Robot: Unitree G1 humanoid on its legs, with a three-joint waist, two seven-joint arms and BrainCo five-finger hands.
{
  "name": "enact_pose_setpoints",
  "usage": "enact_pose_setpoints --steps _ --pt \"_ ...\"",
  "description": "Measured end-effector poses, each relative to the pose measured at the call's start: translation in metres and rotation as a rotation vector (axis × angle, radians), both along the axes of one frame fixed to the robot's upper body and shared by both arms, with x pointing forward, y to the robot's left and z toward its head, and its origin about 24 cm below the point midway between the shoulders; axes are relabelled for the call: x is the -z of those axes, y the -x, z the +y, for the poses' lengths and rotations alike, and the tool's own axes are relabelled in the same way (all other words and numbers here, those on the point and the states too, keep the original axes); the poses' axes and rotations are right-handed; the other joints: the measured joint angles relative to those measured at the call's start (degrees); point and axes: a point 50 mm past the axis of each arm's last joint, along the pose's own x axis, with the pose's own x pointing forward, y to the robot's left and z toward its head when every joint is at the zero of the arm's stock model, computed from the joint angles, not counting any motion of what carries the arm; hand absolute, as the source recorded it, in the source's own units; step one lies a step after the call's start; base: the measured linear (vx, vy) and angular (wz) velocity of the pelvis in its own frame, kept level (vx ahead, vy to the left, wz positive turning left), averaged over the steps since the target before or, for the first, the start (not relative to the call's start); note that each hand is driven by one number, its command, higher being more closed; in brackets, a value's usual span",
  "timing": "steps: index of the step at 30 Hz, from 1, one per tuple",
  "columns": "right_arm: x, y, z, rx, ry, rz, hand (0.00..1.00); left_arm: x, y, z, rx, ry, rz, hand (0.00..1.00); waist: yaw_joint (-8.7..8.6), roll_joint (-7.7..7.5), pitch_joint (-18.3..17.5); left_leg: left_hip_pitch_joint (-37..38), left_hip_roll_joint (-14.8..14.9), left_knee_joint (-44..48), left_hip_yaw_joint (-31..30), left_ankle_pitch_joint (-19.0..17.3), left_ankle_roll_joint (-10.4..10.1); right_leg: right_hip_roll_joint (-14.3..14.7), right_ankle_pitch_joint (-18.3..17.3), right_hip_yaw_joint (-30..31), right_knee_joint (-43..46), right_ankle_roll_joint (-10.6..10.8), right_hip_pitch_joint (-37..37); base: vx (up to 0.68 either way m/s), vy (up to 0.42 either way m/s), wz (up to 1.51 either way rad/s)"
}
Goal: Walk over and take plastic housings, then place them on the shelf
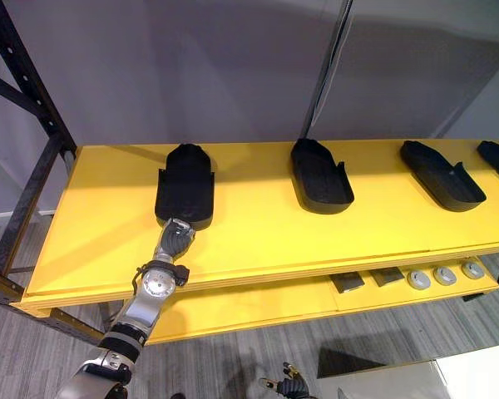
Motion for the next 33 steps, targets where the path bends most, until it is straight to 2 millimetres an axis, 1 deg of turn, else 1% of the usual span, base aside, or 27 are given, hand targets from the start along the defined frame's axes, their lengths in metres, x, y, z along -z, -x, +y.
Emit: enact_pose_setpoints --steps 3,4,6,7,8,9,10,11,12,13,14,15,16,17,18,20,21,23,24,26,28,29,30,31,32,33 --pt "0.000 -0.001 0.000 -0.001 0.000 0.000 0.00 -0.003 0.003 -0.002 0.005 0.032 -0.016 1.00 0.05 -0.07 0.2 0.0 -0.2 0.0 -0.2 0.0 0.0 -0.2 0.0 -0.2 0.0 0.0 0.1 0.00 0.006 0.01" --pt "0.000 -0.001 0.000 -0.002 0.000 -0.002 0.00 -0.004 0.007 -0.002 0.005 0.048 -0.027 1.00 0.05 -0.03 0.3 0.0 -0.3 0.0 -0.3 0.0 0.0 -0.3 0.0 -0.2 0.0 0.0 0.1 0.00 0.016 0.03" --pt "0.000 -0.002 0.000 -0.002 0.000 -0.004 0.00 -0.012 0.022 -0.001 0.006 0.115 -0.084 1.00 0.13 -0.03 0.5 0.0 -0.5 0.2 -0.9 0.1 0.1 -0.4 0.0 -0.6 0.0 0.0 0.4 0.01 0.014 0.10" --pt "0.000 -0.002 0.000 -0.002 0.000 -0.004 0.00 -0.016 0.025 -0.001 0.007 0.133 -0.102 1.00 0.15 -0.02 0.6 0.0 -0.5 0.2 -1.2 0.1 0.2 -0.4 0.0 -0.9 0.0 0.0 0.8 0.02 0.014 0.23" --pt "0.000 -0.001 0.000 -0.001 0.000 0.000 0.00 -0.025 0.034 -0.002 0.013 0.173 -0.151 1.00 0.31 -0.03 0.6 0.0 -0.6 0.3 -1.7 0.3 0.4 -0.5 0.0 -1.0 0.1 0.0 1.1 0.02 0.014 0.23" --pt "0.000 0.000 -0.001 -0.001 0.002 0.005 0.00 -0.039 0.042 -0.002 0.021 0.219 -0.219 1.00 0.94 -0.03 0.6 0.1 -0.6 0.3 -2.0 0.3 0.4 -0.5 0.0 -1.3 0.3 0.0 1.3 0.02 0.016 0.21" --pt "0.001 0.001 -0.001 0.000 0.002 0.006 0.00 -0.046 0.046 0.000 0.023 0.235 -0.258 1.00 1.34 -0.03 0.6 0.2 -0.6 0.3 -2.2 0.3 0.4 -0.5 0.0 -1.4 0.3 0.0 1.4 0.00 0.009 0.13" --pt "0.001 0.002 -0.001 0.000 0.003 0.009 0.00 -0.060 0.055 0.003 0.031 0.276 -0.329 1.00 2.04 -0.03 0.6 0.5 -0.5 0.3 -2.6 0.3 0.4 -0.4 0.0 -1.5 0.3 0.0 2.0 0.00 0.009 0.15" --pt "0.001 0.002 -0.002 0.001 0.004 0.012 0.00 -0.072 0.066 0.010 0.024 0.310 -0.397 1.00 2.30 0.02 0.5 1.0 -0.4 0.3 -3.0 0.3 0.4 -0.3 0.0 -1.6 0.7 0.0 2.5 -0.01 0.008 0.14" --pt "0.001 0.003 -0.002 0.000 0.005 0.013 0.00 -0.079 0.071 0.014 0.017 0.324 -0.432 1.00 2.48 0.07 0.6 1.3 -0.1 0.3 -3.1 0.2 0.4 -0.2 0.0 -1.5 1.0 0.0 2.7 -0.02 0.008 0.07" --pt "0.002 0.006 -0.003 0.002 0.007 0.019 0.00 -0.090 0.080 0.023 -0.001 0.361 -0.498 1.00 3.46 0.19 0.6 1.8 0.1 0.3 -3.1 0.0 0.4 0.1 0.0 -1.5 1.7 0.0 2.8 0.00 0.000 0.00" --pt "0.002 0.008 -0.004 0.004 0.008 0.022 0.00 -0.094 0.085 0.029 -0.013 0.370 -0.528 1.00 3.82 0.26 0.5 1.9 0.2 0.3 -3.1 -0.1 0.3 0.2 0.0 -1.5 2.0 0.0 2.8 -0.04 0.018 0.02" --pt "0.002 0.009 -0.005 0.006 0.011 0.021 0.00 -0.102 0.093 0.041 -0.046 0.388 -0.584 1.00 4.48 0.40 0.4 1.9 0.3 0.3 -3.4 -0.6 0.4 0.3 0.0 -1.6 2.3 0.0 2.8 -0.05 0.025 0.07" --pt "0.002 0.009 -0.006 0.005 0.014 0.022 0.00 -0.106 0.102 0.053 -0.082 0.413 -0.625 1.00 4.95 0.50 0.4 1.8 0.2 0.4 -3.6 -0.7 0.5 0.3 0.0 -1.6 2.3 0.0 2.9 -0.06 0.027 0.08" --pt "0.002 0.010 -0.006 0.006 0.014 0.024 0.00 -0.107 0.106 0.061 -0.108 0.421 -0.640 1.00 5.24 0.57 0.5 1.7 0.2 0.5 -3.8 -0.7 0.5 0.3 0.0 -1.6 2.3 0.0 2.9 -0.07 0.027 0.10" --pt "0.002 0.010 -0.006 0.007 0.014 0.023 0.00 -0.100 0.121 0.091 -0.240 0.413 -0.647 1.00 5.62 0.79 0.6 1.4 0.2 1.0 -4.9 -0.7 0.5 0.2 0.0 -2.2 2.4 0.0 3.2 -0.08 0.024 0.18" --pt "0.002 0.011 -0.006 0.006 0.014 0.024 0.00 -0.098 0.126 0.098 -0.275 0.409 -0.641 1.00 5.74 0.80 0.6 1.2 0.2 1.2 -5.0 -0.7 0.5 0.3 0.0 -2.3 2.4 0.0 3.3 -0.09 0.022 0.13" --pt "0.002 0.013 -0.007 0.009 0.015 0.027 0.00 -0.086 0.141 0.121 -0.394 0.381 -0.605 1.00 6.92 0.87 0.6 0.5 0.4 2.1 -5.0 -0.8 0.5 0.3 0.0 -2.7 2.3 0.0 3.2 -0.08 0.015 0.04" --pt "0.002 0.014 -0.007 0.010 0.016 0.027 0.00 -0.082 0.144 0.125 -0.418 0.376 -0.589 1.00 7.02 0.88 0.6 0.2 0.4 2.5 -5.1 -0.8 0.5 0.3 0.0 -3.1 2.3 0.0 3.2 -0.06 0.008 0.16" --pt "0.001 0.014 -0.007 0.007 0.018 0.022 0.00 -0.058 0.150 0.136 -0.492 0.362 -0.466 1.00 7.17 1.05 0.6 -0.3 0.4 3.6 -5.8 -0.8 0.5 0.2 0.0 -4.2 2.3 0.0 3.3 -0.06 0.009 0.19" --pt "0.000 0.013 -0.006 0.000 0.018 0.018 0.00 -0.025 0.156 0.142 -0.543 0.361 -0.295 1.00 7.29 1.21 0.6 -0.4 0.4 4.2 -5.8 -0.9 0.6 0.1 -0.1 -4.9 2.3 -0.1 3.6 -0.06 0.011 0.07" --pt "0.000 0.013 -0.005 -0.011 0.017 0.022 0.00 0.005 0.162 0.144 -0.576 0.369 -0.137 1.00 7.55 1.24 0.6 -0.9 0.3 4.9 -5.5 -1.0 0.7 0.0 -0.5 -5.1 2.2 0.1 3.7 -0.09 0.015 0.06" --pt "0.000 0.013 -0.005 -0.014 0.015 0.023 0.00 0.016 0.165 0.144 -0.586 0.375 -0.076 1.00 7.61 1.23 0.6 -1.0 0.3 5.1 -5.3 -1.0 0.7 0.0 -0.7 -5.2 2.2 0.5 3.5 -0.11 0.021 0.05" --pt "0.000 0.013 -0.004 -0.027 0.019 0.023 0.00 0.037 0.171 0.144 -0.606 0.393 0.028 1.00 7.98 1.23 0.6 -1.0 0.4 5.4 -4.8 -1.0 0.8 -0.1 -1.0 -5.3 2.4 0.9 2.9 -0.07 0.019 0.04" --pt "0.000 0.013 -0.004 -0.030 0.021 0.021 0.00 0.044 0.172 0.143 -0.608 0.399 0.065 1.00 8.26 1.22 0.6 -1.0 0.3 5.4 -4.8 -1.0 0.8 -0.2 -1.1 -5.3 2.4 1.1 2.9 -0.07 0.040 0.03" --pt "-0.001 0.013 -0.004 -0.032 0.023 0.016 0.00 0.070 0.182 0.143 -0.631 0.410 0.192 0.00 8.48 1.31 0.4 -0.9 0.0 5.7 -4.7 -1.0 0.9 -0.5 -1.5 -5.4 2.5 1.5 3.1 -0.03 0.041 0.04"
